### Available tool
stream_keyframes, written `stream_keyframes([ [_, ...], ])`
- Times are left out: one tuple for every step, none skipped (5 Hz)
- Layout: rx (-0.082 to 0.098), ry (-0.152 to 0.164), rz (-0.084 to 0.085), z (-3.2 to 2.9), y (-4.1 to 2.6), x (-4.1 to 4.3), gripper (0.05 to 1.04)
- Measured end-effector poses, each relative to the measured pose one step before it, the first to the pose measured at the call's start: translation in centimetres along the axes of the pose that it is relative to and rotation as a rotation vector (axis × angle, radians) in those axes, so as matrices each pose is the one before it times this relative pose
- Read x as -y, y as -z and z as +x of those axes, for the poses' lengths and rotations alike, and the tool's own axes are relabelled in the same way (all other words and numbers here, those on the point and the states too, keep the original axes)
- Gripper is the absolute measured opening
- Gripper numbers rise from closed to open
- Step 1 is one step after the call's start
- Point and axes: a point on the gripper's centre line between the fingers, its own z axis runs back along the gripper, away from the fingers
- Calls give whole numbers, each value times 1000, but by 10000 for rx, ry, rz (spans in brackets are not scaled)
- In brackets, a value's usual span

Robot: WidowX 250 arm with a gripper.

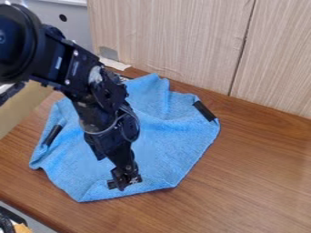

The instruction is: Fold the cloth from bottom right to top left

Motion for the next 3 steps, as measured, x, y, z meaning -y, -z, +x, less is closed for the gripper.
stream_keyframes([
  [-155, -4, -68, -244, 296, 75, 1000],
  [-505, 754, -199, -388, 1325, 683, 1000],
  [-324, 581, -264, -128, 1505, 210, 1000],
])
